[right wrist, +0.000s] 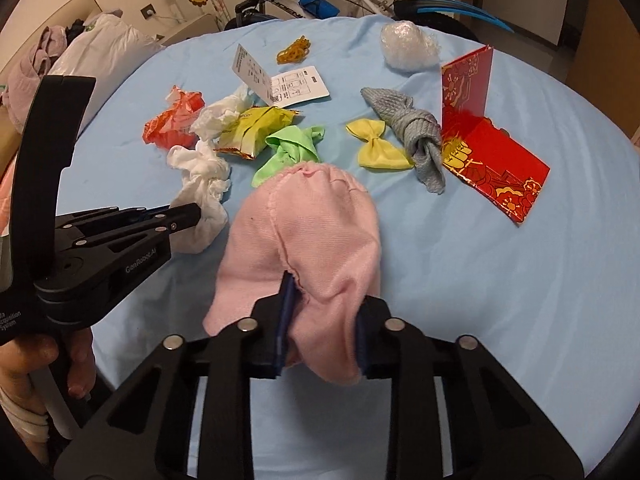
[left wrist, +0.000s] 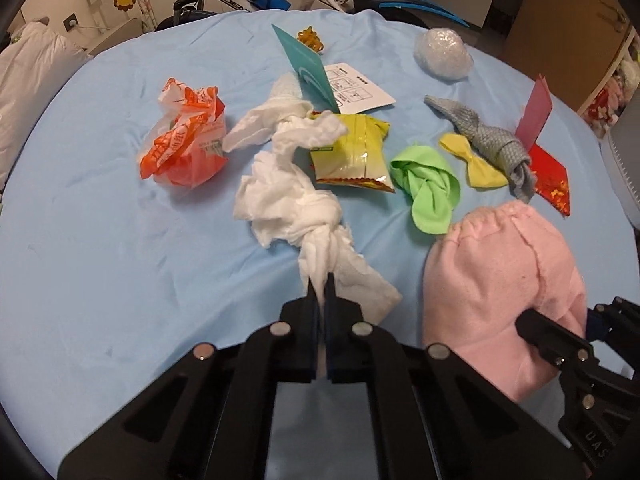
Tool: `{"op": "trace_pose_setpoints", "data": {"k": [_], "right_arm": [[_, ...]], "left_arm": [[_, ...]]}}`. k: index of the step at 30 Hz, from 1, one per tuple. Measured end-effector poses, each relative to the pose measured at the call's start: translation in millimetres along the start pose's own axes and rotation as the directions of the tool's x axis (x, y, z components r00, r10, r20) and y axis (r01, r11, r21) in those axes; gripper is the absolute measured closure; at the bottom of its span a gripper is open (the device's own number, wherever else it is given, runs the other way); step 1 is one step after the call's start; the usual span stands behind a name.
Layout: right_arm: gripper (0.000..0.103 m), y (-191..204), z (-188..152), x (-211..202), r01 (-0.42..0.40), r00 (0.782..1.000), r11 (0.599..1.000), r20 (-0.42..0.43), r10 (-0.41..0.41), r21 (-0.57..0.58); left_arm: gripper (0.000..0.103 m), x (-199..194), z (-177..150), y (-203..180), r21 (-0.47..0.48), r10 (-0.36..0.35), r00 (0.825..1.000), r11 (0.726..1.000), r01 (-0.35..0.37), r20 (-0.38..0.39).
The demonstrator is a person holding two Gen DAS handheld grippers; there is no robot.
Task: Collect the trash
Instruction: 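Lift the white tissue with the left tool while the right tool carries the pink cloth to the grey bin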
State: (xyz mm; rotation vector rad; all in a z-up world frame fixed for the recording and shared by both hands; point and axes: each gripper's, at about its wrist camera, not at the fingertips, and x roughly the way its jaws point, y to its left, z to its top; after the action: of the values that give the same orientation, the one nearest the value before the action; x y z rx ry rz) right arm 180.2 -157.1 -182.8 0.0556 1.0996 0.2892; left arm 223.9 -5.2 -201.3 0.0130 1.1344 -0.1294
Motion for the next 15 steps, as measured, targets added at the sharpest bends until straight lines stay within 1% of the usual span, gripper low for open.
{"op": "trace_pose_setpoints", "data": {"k": [2, 6, 10, 15], "right_arm": [[0.088, 2.1, -0.9, -5.7, -0.015, 1.000, 1.000, 0.019, 0.015, 0.000], [0.090, 0.6, -5.2, -16.9, -0.038, 0.998, 0.999, 0.051, 0.037, 0.018], [0.090, -2.5, -10.5, -31.4, -0.052, 0.995, 0.998, 0.083, 0.049, 0.038], [0.090, -5.9, -19.2, -47.7, -0.047, 0.993, 0.998, 0.112, 0.042, 0.049]], "left_arm": [[0.101, -8.6, 1.3, 3.8, -0.027, -0.023, 0.999, 0.999, 0.024, 0.032], [0.101, -29.2, -0.2, 8.1, -0.047, -0.058, 0.995, 0.997, 0.062, 0.085], [0.101, -44.3, -2.2, 5.4, -0.043, -0.046, 0.991, 0.998, 0.052, 0.122], [0.101, -65.8, -13.0, 6.1, -0.050, -0.026, 0.987, 0.998, 0.034, 0.160]]}}
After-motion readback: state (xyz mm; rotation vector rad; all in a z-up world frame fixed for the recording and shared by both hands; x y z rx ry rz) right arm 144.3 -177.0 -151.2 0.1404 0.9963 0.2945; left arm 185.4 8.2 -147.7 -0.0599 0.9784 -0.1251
